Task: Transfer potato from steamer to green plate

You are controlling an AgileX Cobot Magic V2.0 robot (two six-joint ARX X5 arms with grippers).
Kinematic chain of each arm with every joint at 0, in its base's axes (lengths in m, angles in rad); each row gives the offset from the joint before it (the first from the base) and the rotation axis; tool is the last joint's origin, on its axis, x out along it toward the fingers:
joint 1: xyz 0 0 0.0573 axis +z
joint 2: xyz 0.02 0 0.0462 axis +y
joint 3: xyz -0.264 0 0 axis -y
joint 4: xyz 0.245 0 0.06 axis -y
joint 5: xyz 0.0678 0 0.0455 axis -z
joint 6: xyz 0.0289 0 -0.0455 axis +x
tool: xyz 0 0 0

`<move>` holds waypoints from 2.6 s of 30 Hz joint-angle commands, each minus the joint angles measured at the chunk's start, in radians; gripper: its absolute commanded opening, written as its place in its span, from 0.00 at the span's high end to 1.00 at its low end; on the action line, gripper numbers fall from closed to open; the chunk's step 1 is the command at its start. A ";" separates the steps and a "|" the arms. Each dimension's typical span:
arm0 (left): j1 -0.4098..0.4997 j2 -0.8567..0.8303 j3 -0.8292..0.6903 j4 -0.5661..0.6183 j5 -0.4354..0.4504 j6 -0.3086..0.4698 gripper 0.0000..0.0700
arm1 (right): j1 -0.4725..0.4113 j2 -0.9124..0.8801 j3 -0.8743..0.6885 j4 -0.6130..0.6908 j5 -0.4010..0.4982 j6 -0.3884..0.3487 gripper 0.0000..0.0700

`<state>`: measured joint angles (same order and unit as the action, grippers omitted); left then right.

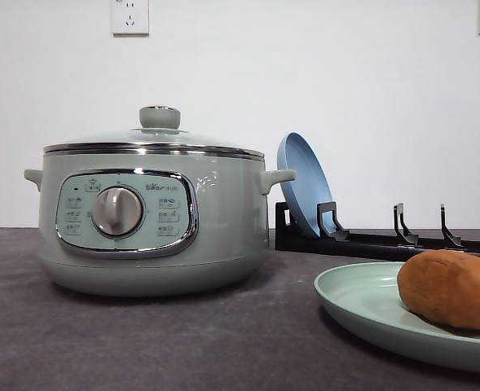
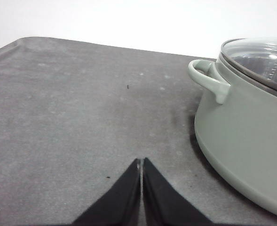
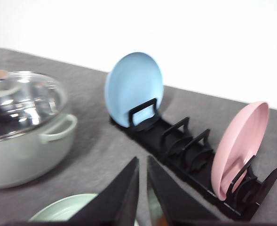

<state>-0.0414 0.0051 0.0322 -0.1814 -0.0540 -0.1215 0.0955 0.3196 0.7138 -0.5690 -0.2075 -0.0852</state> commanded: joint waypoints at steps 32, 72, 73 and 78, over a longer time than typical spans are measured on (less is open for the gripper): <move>0.000 -0.002 -0.020 -0.005 -0.003 0.004 1.00 | -0.112 -0.316 -0.703 0.390 0.118 0.114 0.97; 0.000 -0.002 -0.020 -0.006 -0.003 0.004 1.00 | -0.112 -0.316 -0.703 0.416 0.186 0.153 0.97; 0.000 -0.002 -0.020 -0.006 -0.003 0.004 1.00 | -0.112 -0.316 -0.703 0.416 0.186 0.153 0.97; 0.000 -0.002 -0.020 -0.005 -0.003 0.004 1.00 | -0.112 -0.316 -0.703 0.416 0.186 0.153 0.97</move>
<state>-0.0414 0.0051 0.0322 -0.1814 -0.0540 -0.1215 -0.0151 0.0059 0.0162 -0.1669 -0.0227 0.0570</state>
